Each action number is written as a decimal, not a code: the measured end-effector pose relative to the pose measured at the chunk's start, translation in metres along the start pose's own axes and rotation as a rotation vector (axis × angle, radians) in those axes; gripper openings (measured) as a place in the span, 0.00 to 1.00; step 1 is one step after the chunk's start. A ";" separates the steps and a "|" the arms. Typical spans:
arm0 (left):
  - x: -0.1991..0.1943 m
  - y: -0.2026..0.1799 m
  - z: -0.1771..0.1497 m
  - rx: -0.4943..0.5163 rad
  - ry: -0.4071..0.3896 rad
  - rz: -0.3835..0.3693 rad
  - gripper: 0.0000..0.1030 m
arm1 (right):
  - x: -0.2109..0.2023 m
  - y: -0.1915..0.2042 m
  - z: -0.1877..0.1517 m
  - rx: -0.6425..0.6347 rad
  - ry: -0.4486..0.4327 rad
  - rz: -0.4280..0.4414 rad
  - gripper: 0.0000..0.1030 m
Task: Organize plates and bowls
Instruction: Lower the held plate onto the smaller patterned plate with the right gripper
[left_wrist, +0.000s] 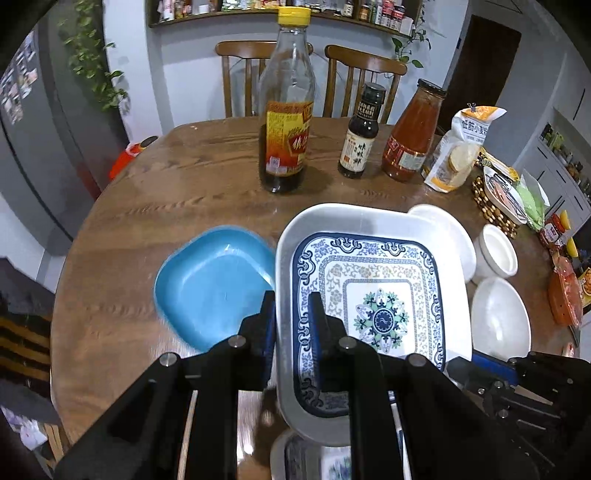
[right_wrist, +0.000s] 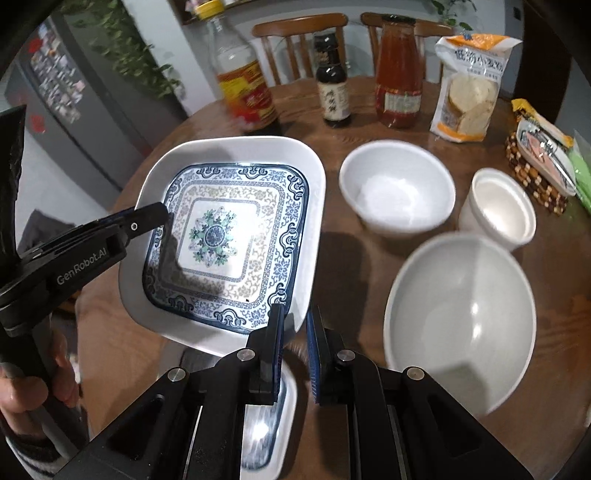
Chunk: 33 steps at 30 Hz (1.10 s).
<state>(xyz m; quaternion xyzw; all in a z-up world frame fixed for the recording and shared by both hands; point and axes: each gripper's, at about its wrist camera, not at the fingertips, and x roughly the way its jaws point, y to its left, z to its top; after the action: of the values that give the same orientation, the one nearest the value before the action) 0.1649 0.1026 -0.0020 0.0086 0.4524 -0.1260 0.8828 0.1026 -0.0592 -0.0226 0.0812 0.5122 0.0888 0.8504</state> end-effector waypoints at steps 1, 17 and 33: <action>-0.003 -0.001 -0.007 -0.003 0.000 0.008 0.14 | -0.003 0.002 -0.007 -0.011 0.003 0.009 0.13; -0.025 -0.011 -0.107 -0.099 0.075 0.088 0.14 | 0.001 0.002 -0.085 -0.109 0.148 0.110 0.13; -0.009 -0.001 -0.129 -0.120 0.165 0.120 0.16 | 0.020 0.004 -0.096 -0.109 0.226 0.160 0.15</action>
<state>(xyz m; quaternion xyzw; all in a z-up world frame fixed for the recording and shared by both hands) 0.0571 0.1199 -0.0704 -0.0071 0.5290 -0.0445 0.8474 0.0266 -0.0465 -0.0831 0.0651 0.5911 0.1927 0.7805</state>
